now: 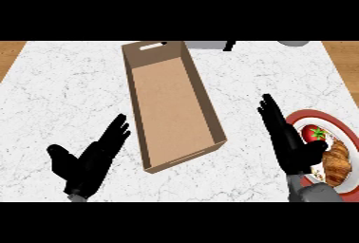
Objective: Pick the croissant from the plate and place it in the cardboard box
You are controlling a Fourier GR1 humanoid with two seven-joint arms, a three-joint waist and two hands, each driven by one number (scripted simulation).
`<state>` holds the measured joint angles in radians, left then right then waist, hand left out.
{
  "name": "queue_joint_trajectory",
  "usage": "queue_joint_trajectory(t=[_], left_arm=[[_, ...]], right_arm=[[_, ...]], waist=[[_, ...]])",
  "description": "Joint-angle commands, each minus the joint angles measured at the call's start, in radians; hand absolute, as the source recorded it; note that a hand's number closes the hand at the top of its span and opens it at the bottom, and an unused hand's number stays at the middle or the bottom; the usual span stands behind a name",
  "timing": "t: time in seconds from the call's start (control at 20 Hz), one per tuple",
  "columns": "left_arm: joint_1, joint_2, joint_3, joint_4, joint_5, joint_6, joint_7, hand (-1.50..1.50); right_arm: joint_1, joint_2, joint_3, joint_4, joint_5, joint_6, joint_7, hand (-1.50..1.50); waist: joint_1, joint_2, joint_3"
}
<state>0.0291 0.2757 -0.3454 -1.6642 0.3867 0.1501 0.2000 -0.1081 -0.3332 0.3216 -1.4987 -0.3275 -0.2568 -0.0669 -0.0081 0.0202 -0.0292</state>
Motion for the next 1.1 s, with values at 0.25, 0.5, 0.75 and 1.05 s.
queue_joint_trajectory(t=[0.25, 0.5, 0.75, 1.05], left_arm=[[-0.023, 0.224, 0.171, 0.069, -0.243, 0.121, -0.104, 0.0], [-0.001, 0.202, 0.148, 0.086, -0.27, 0.144, -0.119, 0.0], [0.03, 0.155, 0.135, 0.091, -0.322, 0.149, -0.151, 0.0], [-0.015, 0.175, 0.156, 0.123, -0.306, 0.137, -0.118, 0.0]], right_arm=[[-0.099, -0.227, -0.385, 0.05, 0.082, -0.226, -0.092, -1.5], [0.001, -0.22, -0.476, 0.247, 0.214, -0.563, -0.016, -1.5], [0.142, -0.241, -0.479, 0.166, 0.248, -0.503, -0.085, -1.5], [0.212, -0.538, -0.32, 0.165, 0.417, -0.35, 0.295, -1.5]], waist=[[-0.006, -0.027, 0.031], [-0.008, -0.017, 0.03], [0.002, -0.022, 0.029], [-0.004, -0.02, 0.021]])
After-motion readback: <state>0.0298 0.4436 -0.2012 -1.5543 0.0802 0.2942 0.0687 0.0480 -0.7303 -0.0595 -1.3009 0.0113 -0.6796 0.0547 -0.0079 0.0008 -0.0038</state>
